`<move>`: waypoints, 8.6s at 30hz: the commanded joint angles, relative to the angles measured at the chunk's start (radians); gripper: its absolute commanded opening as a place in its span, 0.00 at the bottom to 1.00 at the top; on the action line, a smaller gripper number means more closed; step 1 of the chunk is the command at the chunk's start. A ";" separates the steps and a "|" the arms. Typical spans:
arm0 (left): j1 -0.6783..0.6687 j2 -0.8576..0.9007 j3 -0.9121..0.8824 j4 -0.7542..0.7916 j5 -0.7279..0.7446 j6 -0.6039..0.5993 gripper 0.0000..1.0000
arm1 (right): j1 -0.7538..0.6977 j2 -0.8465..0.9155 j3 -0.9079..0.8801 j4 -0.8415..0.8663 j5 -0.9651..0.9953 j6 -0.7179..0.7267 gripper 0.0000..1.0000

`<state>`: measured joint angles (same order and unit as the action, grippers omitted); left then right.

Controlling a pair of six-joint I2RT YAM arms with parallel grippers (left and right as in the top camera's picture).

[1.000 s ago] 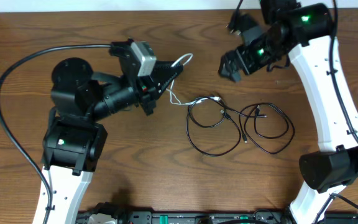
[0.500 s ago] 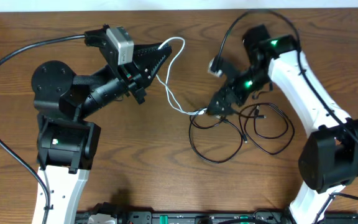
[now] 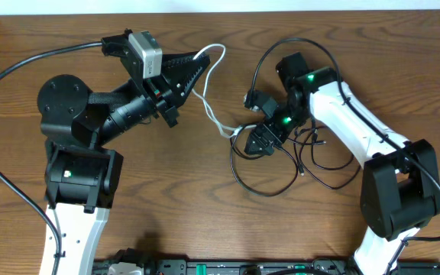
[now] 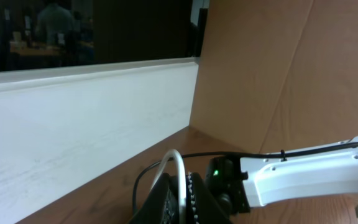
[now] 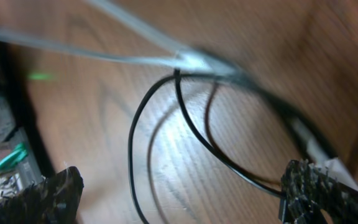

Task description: Untangle cables

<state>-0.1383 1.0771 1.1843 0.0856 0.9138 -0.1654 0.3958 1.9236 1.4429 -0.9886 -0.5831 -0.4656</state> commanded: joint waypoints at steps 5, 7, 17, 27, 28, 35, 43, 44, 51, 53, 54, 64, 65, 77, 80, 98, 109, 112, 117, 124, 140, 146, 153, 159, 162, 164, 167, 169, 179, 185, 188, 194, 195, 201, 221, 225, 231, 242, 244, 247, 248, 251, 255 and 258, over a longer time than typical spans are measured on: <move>0.005 -0.013 0.026 0.031 0.013 -0.029 0.08 | 0.025 0.003 -0.055 0.090 0.080 0.115 0.99; 0.005 -0.014 0.026 0.051 0.018 -0.040 0.08 | 0.035 0.013 -0.068 0.135 0.158 0.180 0.99; 0.005 -0.021 0.034 0.063 0.020 -0.058 0.07 | 0.029 0.071 -0.071 0.232 0.440 0.410 0.99; 0.065 -0.065 0.039 0.063 0.044 -0.080 0.08 | -0.005 0.111 -0.071 0.272 0.685 0.617 0.99; 0.075 -0.069 0.039 0.061 0.053 -0.085 0.08 | -0.012 0.111 -0.071 0.269 0.729 0.644 0.99; 0.170 -0.073 0.039 0.054 0.092 -0.103 0.08 | -0.128 0.111 -0.071 0.176 0.924 0.807 0.99; 0.268 -0.072 0.038 0.051 0.092 -0.103 0.08 | -0.314 0.111 -0.071 0.108 0.882 0.829 0.99; 0.283 -0.072 0.038 0.052 0.092 -0.103 0.08 | -0.328 0.111 -0.071 0.104 0.880 0.829 0.99; 0.434 -0.072 0.039 0.063 0.095 -0.142 0.08 | -0.387 0.111 -0.071 0.098 0.819 0.835 0.99; 0.466 -0.069 0.039 0.063 0.135 -0.154 0.08 | -0.389 0.111 -0.071 0.099 0.797 0.835 0.99; 0.478 -0.067 0.038 0.063 0.156 -0.154 0.08 | -0.387 0.111 -0.071 0.100 0.798 0.835 0.99; 0.489 -0.065 0.038 0.062 0.205 -0.172 0.08 | -0.312 0.111 -0.071 0.189 0.544 0.708 0.99; 0.489 -0.066 0.038 0.063 0.204 -0.179 0.08 | -0.295 0.111 -0.071 0.201 0.520 0.696 0.99; 0.489 -0.066 0.038 0.064 0.247 -0.196 0.08 | -0.072 0.111 -0.071 0.377 0.284 0.666 0.99; 0.489 -0.068 0.038 0.063 0.258 -0.196 0.08 | -0.029 0.111 -0.071 0.395 0.286 0.666 0.99; 0.479 -0.055 0.036 0.043 0.313 -0.211 0.08 | -0.040 -0.101 -0.064 0.359 0.031 0.216 0.99; 0.473 0.081 0.035 0.044 0.455 -0.291 0.08 | -0.042 -0.357 -0.064 0.358 -0.336 -0.021 0.99; 0.450 0.106 0.035 0.058 0.496 -0.294 0.08 | -0.042 -0.369 -0.064 0.374 -0.398 -0.027 0.99; 0.384 0.118 0.035 0.059 0.513 -0.293 0.08 | -0.042 -0.367 -0.064 0.417 -0.504 -0.037 0.99; 0.269 0.118 0.035 0.070 0.519 -0.297 0.07 | -0.041 -0.367 -0.064 0.492 -0.527 -0.037 0.99; 0.111 0.117 0.035 0.076 0.515 -0.304 0.08 | -0.041 -0.367 -0.064 0.582 -0.523 0.009 0.99; 0.078 0.117 0.035 0.082 0.515 -0.304 0.08 | -0.041 -0.367 -0.064 0.597 -0.523 0.009 0.99; 0.073 0.117 0.035 0.082 0.511 -0.309 0.08 | -0.041 -0.367 -0.064 0.615 -0.524 0.024 0.99; 0.073 0.117 0.035 0.082 0.511 -0.312 0.08 | -0.041 -0.367 -0.064 0.686 -0.576 0.082 0.99; 0.073 0.117 0.035 0.082 0.512 -0.312 0.08 | -0.039 -0.367 -0.064 0.719 -0.578 0.114 0.99; 0.066 0.117 0.035 0.083 0.511 -0.312 0.08 | -0.030 -0.367 -0.064 0.730 -0.579 0.114 0.98; 0.043 0.117 0.035 0.098 0.509 -0.312 0.08 | -0.010 -0.367 -0.064 0.744 -0.574 0.114 0.94; 0.026 0.117 0.035 0.112 0.508 -0.312 0.08 | 0.000 -0.367 -0.064 0.753 -0.563 0.114 0.84; 0.009 0.117 0.035 0.146 0.507 -0.311 0.08 | -0.034 -0.367 -0.064 0.704 -0.515 0.122 0.01; 0.009 0.118 0.035 0.164 0.478 -0.306 0.08 | -0.087 -0.367 -0.064 0.641 -0.415 0.214 0.01; 0.009 0.118 0.035 0.164 0.477 -0.277 0.24 | -0.103 -0.368 -0.064 0.597 -0.325 0.273 0.01; 0.009 0.118 0.027 0.160 0.493 -0.257 0.77 | -0.110 -0.372 -0.063 0.556 -0.082 0.527 0.01; 0.009 0.118 0.024 0.155 0.493 -0.255 0.78 | -0.110 -0.374 -0.062 0.552 -0.077 0.552 0.01; 0.009 0.123 0.002 0.132 0.494 -0.231 0.78 | -0.110 -0.419 -0.028 0.500 -0.031 0.647 0.01; 0.009 0.127 0.001 -0.228 0.488 0.095 0.78 | -0.247 -0.488 0.462 -0.079 0.305 0.701 0.01; 0.009 0.127 0.001 -0.251 0.488 0.127 0.78 | -0.314 -0.488 0.531 -0.178 0.427 0.696 0.01; 0.009 0.127 0.001 -0.287 0.489 0.169 0.78 | -0.469 -0.482 0.547 -0.256 0.502 0.666 0.01; 0.008 0.129 0.001 -0.384 0.344 0.174 0.82 | -0.811 -0.409 0.547 -0.317 0.567 0.666 0.01; 0.008 0.132 0.001 -0.422 0.328 0.178 0.82 | -0.878 -0.372 0.547 -0.324 0.591 0.667 0.01; 0.008 0.132 0.001 -0.484 0.327 0.239 0.82 | -0.972 -0.319 0.547 -0.342 0.616 0.668 0.01; 0.008 0.132 0.001 -0.501 0.327 0.256 0.82 | -0.999 -0.306 0.547 -0.350 0.631 0.668 0.01; 0.008 0.132 0.000 -0.563 0.327 0.326 0.82 | -1.088 -0.276 0.547 -0.378 0.725 0.675 0.01; 0.008 0.132 -0.001 -0.647 0.314 0.418 0.82 | -1.197 -0.269 0.547 -0.375 0.772 0.721 0.01; 0.008 0.132 -0.001 -0.687 0.283 0.441 0.82 | -1.284 -0.269 0.547 -0.343 0.773 0.733 0.01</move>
<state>-0.1284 1.2045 1.1847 -0.5793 1.2293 0.1917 -0.8146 1.6726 1.9774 -1.3510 0.1371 0.2333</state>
